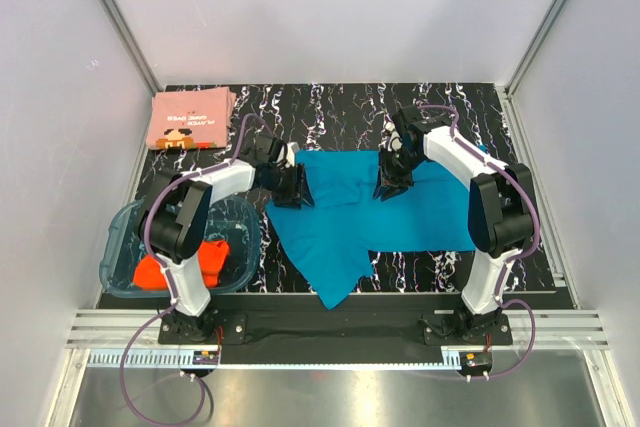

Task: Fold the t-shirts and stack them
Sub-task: Fold the tshirt

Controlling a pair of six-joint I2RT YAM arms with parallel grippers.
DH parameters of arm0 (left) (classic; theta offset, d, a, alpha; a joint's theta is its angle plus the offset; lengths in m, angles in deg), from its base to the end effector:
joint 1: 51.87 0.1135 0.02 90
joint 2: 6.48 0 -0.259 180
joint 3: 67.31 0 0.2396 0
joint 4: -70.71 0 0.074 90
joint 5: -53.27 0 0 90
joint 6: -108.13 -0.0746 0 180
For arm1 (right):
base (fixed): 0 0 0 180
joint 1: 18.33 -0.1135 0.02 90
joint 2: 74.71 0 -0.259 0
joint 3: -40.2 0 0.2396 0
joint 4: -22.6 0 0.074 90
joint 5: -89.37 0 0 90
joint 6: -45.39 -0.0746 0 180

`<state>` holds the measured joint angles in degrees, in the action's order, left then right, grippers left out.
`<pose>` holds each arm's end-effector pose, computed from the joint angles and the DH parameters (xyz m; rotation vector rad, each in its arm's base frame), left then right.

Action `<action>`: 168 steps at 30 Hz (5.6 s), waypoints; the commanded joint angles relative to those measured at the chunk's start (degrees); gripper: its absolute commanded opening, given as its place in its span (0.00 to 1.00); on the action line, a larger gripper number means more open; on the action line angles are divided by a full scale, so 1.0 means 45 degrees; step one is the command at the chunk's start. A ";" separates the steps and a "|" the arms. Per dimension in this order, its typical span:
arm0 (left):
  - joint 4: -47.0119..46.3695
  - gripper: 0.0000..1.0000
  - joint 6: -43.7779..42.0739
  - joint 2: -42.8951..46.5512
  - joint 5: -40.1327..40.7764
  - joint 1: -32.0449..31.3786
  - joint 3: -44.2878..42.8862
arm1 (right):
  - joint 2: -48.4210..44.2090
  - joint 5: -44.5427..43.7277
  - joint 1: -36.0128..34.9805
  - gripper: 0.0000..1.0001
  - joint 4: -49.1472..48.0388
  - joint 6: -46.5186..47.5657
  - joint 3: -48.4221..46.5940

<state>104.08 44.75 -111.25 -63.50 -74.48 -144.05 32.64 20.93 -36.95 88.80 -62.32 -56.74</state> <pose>0.3239 -0.1713 0.1279 0.0704 2.7509 -0.8858 0.3382 0.1429 0.1779 -0.0899 2.9690 0.6459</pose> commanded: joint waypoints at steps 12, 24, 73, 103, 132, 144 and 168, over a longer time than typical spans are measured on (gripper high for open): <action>-0.0015 0.36 0.0296 -0.0507 -0.0770 -0.0132 -0.1169 | -0.0536 -0.0182 0.0054 0.32 -0.0356 -0.0009 0.0174; 0.0224 0.26 0.3829 0.0137 -0.4168 -0.0073 -0.0410 | -0.0106 0.0130 0.0034 0.32 -0.0356 0.0050 0.0018; 0.3091 0.51 -0.0053 -0.3691 0.1024 0.1685 -0.4979 | 0.4852 0.2067 0.0347 0.00 0.0188 -0.1455 -0.3908; -0.0542 0.72 -0.0289 0.1682 -0.0988 -0.0268 0.0452 | 0.2415 0.0814 -0.0122 0.41 0.0152 -0.0536 -0.2874; 0.0122 0.49 0.0472 -0.0839 -0.1980 -0.0659 -0.1423 | 0.0578 0.0990 -0.0141 0.39 -0.1040 -0.1064 -0.0158; 0.0803 0.24 0.1978 -0.0506 -0.2512 0.0082 -0.1052 | 0.0461 0.1009 -0.0122 0.39 -0.1196 -0.1102 0.0154; 0.4458 0.55 -0.0562 0.0274 -0.0361 -0.0073 -0.2966 | 0.3195 0.1576 -0.0122 0.40 -0.2114 -0.1825 -0.1955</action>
<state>121.63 44.37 -113.05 -67.32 -75.00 -153.90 47.37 27.69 -37.14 79.38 -70.21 -63.23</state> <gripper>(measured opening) 0.553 0.391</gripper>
